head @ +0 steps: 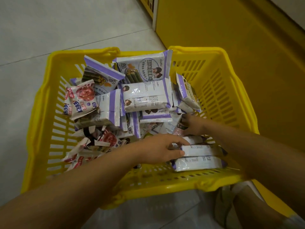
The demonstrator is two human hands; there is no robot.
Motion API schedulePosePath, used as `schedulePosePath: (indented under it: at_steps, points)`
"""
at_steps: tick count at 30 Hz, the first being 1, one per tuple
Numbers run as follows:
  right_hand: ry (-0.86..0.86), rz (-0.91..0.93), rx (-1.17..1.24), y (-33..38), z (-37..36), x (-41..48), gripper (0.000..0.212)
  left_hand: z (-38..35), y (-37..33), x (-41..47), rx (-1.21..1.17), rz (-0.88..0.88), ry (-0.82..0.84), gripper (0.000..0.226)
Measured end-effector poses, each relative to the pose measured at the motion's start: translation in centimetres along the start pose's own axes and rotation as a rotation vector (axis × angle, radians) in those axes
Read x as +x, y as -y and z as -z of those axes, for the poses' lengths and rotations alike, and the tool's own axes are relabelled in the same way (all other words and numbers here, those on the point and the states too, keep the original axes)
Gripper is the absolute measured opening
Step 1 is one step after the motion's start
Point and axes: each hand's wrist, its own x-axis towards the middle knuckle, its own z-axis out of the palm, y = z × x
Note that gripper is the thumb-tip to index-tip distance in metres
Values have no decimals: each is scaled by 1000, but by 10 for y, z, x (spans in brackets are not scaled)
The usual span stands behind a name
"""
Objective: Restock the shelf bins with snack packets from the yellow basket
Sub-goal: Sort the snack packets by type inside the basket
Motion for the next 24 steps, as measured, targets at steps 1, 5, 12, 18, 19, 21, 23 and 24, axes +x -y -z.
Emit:
schedulePosePath:
  at_steps: [1,5,12,18,19,21,23,24]
  points:
    - [-10,1,51,-2,-3,2,75,0,2,0,-3,-3,-2,39]
    - [-40,12,204,-5,-8,6,80,2,6,0,-31,-13,-10,40]
    - [-194,13,169,-4,-17,8,83,3,6,-1,-29,-23,-2,39]
    - [-235,-37,193,0,-16,4,79,2,7,-2,-33,-25,-3,40]
    - [-241,-45,215,1,-14,3,75,1,8,-2,-39,-21,-1,40]
    - [-276,-74,229,3,-10,1,64,1,9,-1,-42,-16,6,40]
    - [-308,-75,218,4,-7,-3,52,1,10,-1,-36,-16,13,41]
    - [-319,-58,196,5,-6,-6,45,0,10,-1,-34,-16,16,41]
